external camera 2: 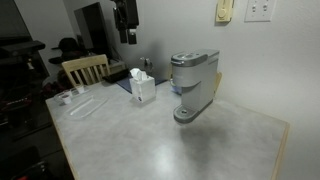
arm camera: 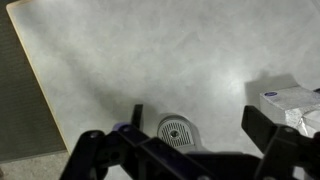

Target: Press the top of the coffee maker

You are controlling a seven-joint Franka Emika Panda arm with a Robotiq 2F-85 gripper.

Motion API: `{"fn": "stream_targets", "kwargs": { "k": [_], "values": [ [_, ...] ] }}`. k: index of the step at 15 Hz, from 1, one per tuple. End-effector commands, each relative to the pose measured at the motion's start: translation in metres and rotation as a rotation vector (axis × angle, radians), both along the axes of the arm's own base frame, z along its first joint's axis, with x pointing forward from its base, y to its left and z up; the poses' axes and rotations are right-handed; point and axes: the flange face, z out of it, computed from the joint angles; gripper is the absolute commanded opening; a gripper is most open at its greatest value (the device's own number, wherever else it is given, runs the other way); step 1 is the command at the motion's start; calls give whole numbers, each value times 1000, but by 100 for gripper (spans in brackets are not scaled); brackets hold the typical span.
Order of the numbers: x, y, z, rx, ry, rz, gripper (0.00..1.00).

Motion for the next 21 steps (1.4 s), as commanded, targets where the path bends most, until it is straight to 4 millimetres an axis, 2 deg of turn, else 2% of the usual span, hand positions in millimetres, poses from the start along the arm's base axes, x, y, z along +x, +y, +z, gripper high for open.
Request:
{"fn": "stream_targets", "kwargs": {
  "k": [1, 4, 6, 14, 21],
  "values": [
    [0, 0, 1, 0, 0, 0, 100],
    [1, 0, 2, -1, -1, 0, 100],
    [0, 6, -6, 11, 10, -10, 100],
    [28, 9, -8, -10, -20, 27, 100],
    [60, -5, -10, -20, -45, 38, 100]
  ]
}}
